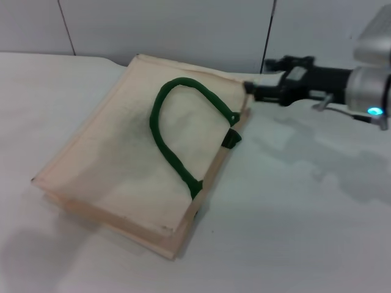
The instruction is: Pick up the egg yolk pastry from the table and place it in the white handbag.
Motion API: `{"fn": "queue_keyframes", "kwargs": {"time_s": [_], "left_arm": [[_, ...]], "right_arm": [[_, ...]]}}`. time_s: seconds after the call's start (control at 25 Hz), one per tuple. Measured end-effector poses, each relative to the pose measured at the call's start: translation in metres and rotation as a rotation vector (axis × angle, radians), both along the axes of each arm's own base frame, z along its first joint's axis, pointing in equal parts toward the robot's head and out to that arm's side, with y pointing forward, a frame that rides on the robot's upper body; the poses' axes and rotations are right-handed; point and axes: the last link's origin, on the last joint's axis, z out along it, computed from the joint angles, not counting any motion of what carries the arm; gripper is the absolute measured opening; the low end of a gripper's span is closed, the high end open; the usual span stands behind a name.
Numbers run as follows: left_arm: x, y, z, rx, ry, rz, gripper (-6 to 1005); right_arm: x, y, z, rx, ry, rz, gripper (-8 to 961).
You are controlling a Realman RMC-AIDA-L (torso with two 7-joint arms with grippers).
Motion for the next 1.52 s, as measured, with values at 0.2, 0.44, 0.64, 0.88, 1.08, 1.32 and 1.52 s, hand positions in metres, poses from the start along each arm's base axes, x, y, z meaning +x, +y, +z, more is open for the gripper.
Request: {"fn": "queue_keyframes", "kwargs": {"time_s": [0.2,0.44,0.64,0.88,1.08,1.32,1.52], "left_arm": [[-0.034,0.002,0.005,0.019,-0.124,-0.017,528],[-0.057,0.007,-0.002,0.055,-0.171,-0.090,525],[-0.085,0.019,-0.009,0.169,-0.215,-0.188,525],[-0.100,0.031,-0.011,0.288,-0.248,-0.210,526],[-0.118,0.035,-0.021,0.359,-0.283,-0.230,526],[-0.138,0.036,-0.038,0.436,-0.338,-0.254,520],[-0.140,0.035,-0.049,0.443,-0.294,-0.293,495]], "right_arm": [[0.027,-0.001,0.054,0.169,0.084,-0.071,776],[0.059,-0.020,0.112,0.418,0.146,-0.130,774],[0.074,-0.022,0.119,0.514,0.197,-0.171,770],[0.089,-0.026,0.106,0.594,0.200,-0.159,763],[0.103,-0.029,0.090,0.659,0.190,-0.185,759],[0.105,-0.026,0.067,0.700,0.159,-0.198,759],[0.104,-0.025,0.060,0.728,0.191,-0.235,759]]}}
